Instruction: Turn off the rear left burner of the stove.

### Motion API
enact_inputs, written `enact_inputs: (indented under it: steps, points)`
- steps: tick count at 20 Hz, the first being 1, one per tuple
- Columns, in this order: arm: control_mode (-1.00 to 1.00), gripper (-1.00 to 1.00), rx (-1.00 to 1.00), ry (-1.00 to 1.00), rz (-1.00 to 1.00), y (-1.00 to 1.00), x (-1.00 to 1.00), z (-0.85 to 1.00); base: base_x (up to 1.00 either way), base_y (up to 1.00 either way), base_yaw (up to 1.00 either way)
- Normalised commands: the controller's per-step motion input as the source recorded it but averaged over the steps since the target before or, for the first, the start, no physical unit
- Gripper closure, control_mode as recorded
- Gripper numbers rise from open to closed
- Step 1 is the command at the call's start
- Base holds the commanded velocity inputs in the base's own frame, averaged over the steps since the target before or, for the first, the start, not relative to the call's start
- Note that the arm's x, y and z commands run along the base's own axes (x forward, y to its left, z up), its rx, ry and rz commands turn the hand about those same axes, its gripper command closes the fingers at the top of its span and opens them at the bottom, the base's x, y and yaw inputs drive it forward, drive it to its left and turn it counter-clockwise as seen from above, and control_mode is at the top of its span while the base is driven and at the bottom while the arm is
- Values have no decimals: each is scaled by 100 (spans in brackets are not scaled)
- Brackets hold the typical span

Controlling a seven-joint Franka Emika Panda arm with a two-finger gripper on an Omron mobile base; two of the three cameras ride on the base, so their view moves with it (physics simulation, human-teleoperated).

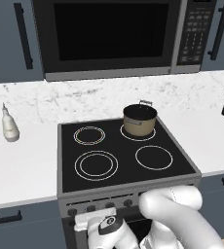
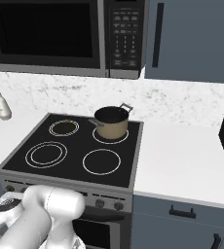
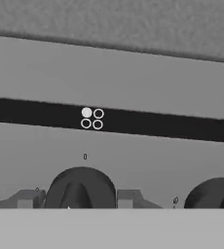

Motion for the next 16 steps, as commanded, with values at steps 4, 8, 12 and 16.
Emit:
enact_inputs:
  steps: [4, 8, 12, 16]
  points:
    - [-100, 100, 49, 6, -23, -73, -5, 31, 0, 0, 0]
    - [-100, 100, 46, 5, -24, -81, -4, 34, 0, 0, 0]
    - [-100, 100, 24, -7, -19, -53, -22, 23, 0, 0, 0]
    - [-100, 100, 0, 0, 0, 0, 0, 0, 0, 0, 0]
